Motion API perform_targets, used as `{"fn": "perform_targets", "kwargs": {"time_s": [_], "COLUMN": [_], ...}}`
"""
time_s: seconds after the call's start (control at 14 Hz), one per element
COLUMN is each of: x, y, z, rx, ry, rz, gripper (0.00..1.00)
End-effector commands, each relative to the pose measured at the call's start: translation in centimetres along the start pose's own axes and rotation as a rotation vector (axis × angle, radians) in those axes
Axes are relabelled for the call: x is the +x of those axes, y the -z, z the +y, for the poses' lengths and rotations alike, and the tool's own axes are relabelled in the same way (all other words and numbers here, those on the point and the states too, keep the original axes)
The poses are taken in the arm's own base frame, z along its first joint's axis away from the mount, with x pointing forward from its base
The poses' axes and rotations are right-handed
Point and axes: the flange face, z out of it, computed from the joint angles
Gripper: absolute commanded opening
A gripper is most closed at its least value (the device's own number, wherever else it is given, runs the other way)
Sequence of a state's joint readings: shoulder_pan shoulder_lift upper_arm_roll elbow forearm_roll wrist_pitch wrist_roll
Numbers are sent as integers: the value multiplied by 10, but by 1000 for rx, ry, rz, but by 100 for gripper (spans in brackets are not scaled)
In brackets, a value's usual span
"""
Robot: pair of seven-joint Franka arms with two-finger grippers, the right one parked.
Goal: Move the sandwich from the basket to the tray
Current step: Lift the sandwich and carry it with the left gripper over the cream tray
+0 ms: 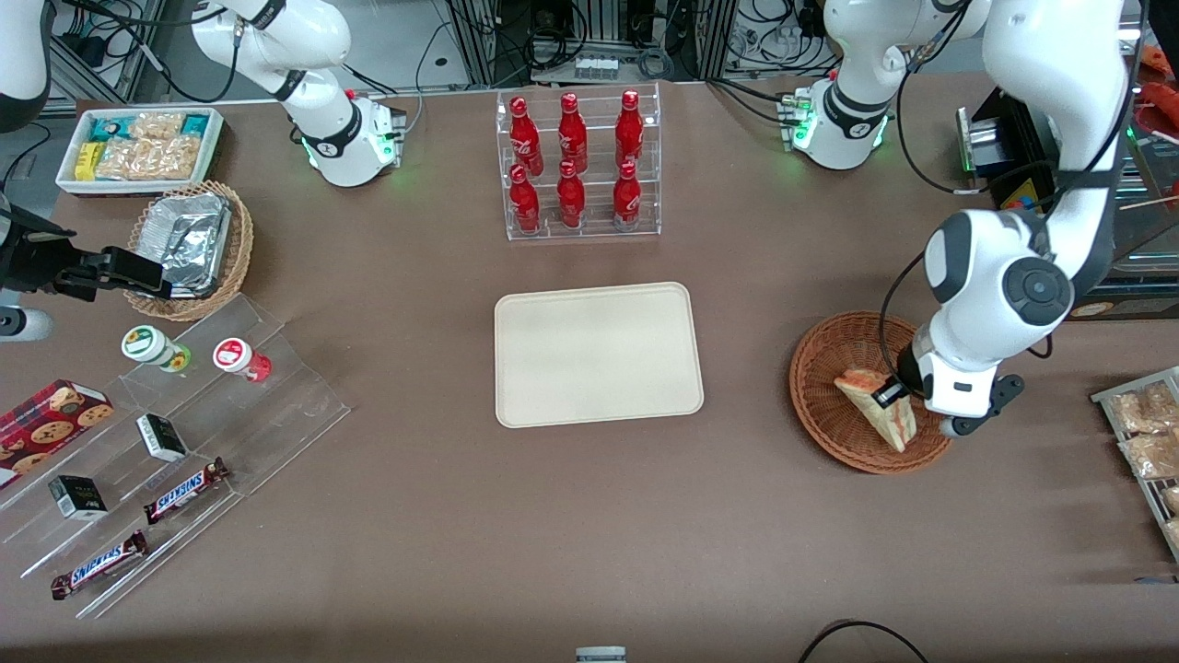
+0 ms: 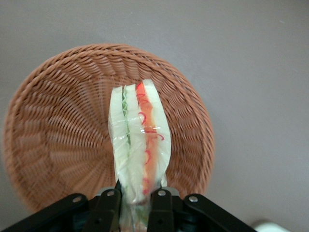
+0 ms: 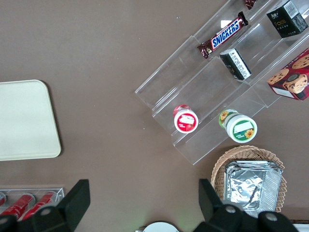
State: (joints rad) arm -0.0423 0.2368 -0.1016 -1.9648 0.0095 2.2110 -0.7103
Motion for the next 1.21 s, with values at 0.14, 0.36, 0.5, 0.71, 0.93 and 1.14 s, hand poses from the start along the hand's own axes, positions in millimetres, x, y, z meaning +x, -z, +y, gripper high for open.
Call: {"fn": "perform_targets", "kwargs": {"time_s": [0.14,0.36,0.5,0.71,0.93,1.14], "x": [-60,-115,-152,-206,-268,-323], "y": [72,78,73,59,31,1], "z": [72,120,153,194,237,265], "rx": [27,2,4,-2,13,4], "ry": [-148,-262,-326,-387,-421,-460], "rz": [-28,-27,-15,-24,8,13], "gripper": [8,8,8,8,8,8]}}
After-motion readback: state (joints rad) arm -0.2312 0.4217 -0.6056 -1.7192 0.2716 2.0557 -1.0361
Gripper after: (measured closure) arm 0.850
